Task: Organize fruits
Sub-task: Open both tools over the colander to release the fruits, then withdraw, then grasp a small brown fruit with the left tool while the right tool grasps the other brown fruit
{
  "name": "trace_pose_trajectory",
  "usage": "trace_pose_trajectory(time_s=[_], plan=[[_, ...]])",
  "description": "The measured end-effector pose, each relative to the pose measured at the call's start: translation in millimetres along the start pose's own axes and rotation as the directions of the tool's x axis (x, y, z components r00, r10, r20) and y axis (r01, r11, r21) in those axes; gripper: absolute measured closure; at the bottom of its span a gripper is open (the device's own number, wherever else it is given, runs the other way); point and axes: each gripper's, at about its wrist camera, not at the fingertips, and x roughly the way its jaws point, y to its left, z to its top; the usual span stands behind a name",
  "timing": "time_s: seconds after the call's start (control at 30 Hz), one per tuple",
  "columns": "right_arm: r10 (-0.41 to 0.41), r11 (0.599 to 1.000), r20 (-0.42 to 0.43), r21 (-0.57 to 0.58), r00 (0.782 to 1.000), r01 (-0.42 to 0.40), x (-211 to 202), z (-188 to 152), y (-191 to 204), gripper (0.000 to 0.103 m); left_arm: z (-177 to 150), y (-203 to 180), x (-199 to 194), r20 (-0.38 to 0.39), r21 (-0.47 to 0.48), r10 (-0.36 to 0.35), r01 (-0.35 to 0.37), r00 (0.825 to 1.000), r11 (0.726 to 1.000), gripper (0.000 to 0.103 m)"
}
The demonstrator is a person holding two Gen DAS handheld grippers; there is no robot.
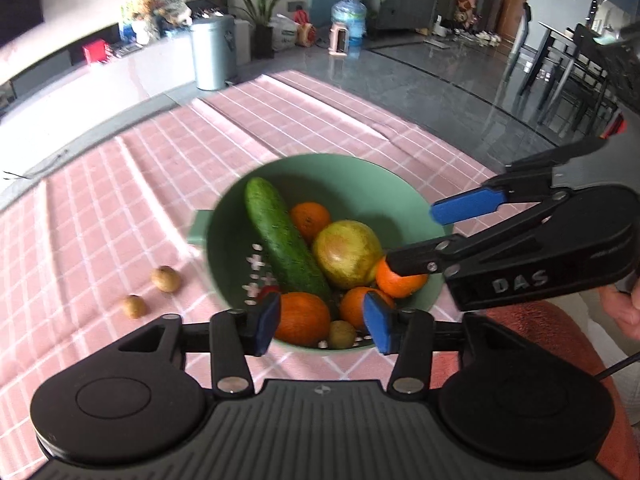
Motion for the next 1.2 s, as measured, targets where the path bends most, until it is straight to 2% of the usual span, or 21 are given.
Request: trace_pose_trajectory(time_s=[0.03,0.07,0.27,0.5,0.73,0.9,0.97,1.2], plan=[[0.003,1.000,0.022,0.023,1.000,-0.003,-3.4,-0.6,1.4,0.042,-0.6,1.3,-3.4,0.006,-0.004,0.019,-0.019,1.000,1.000,0.043],[0.005,0.999,0.046,0.047,0.999,-0.007,-6.8,-1.3,4.2,0.041,-1.3,3.2,-7.9,0.014,-0.009,0.040,-0.039,0.999,0.999,0.043],[-0.019,0.991,0.150,0.130,0.988,-0.001,-19.0,-7.2,30.4,0.041,-5.5,23.9,-28.1,0.045,-0.045,0.127,-0.125,0.991,0.991,0.043],[-0.010,0.982,0.220,0.186,0.975,-0.032,-15.5,-10.8,67.7,0.041,-13.5,60.8,-45.4,0.062,-0.153,0.188,-0.177,0.980,0.972,0.043],[0.001,0.991,0.246,0.133,0.969,-0.035,0.1,-8.5,108.8,0.042,-26.4,97.7,-54.8,0.068,-0.238,0.209,-0.188,0.975,0.953,0.043],[-0.007,0.997,0.245,0.081,0.969,-0.014,17.1,-4.2,132.8,0.043,-35.5,119.8,-52.1,0.064,-0.290,0.195,-0.169,0.979,0.942,0.043],[-0.010,0.999,0.245,0.045,0.970,-0.001,23.9,-1.2,140.8,0.048,-37.4,125.8,-49.8,0.060,-0.297,0.201,-0.175,0.978,0.939,0.043],[-0.007,0.997,0.242,-0.069,0.970,0.024,49.2,7.6,158.7,0.054,-49.1,153.0,-40.1,0.060,-0.334,0.181,-0.152,0.982,0.930,0.043]])
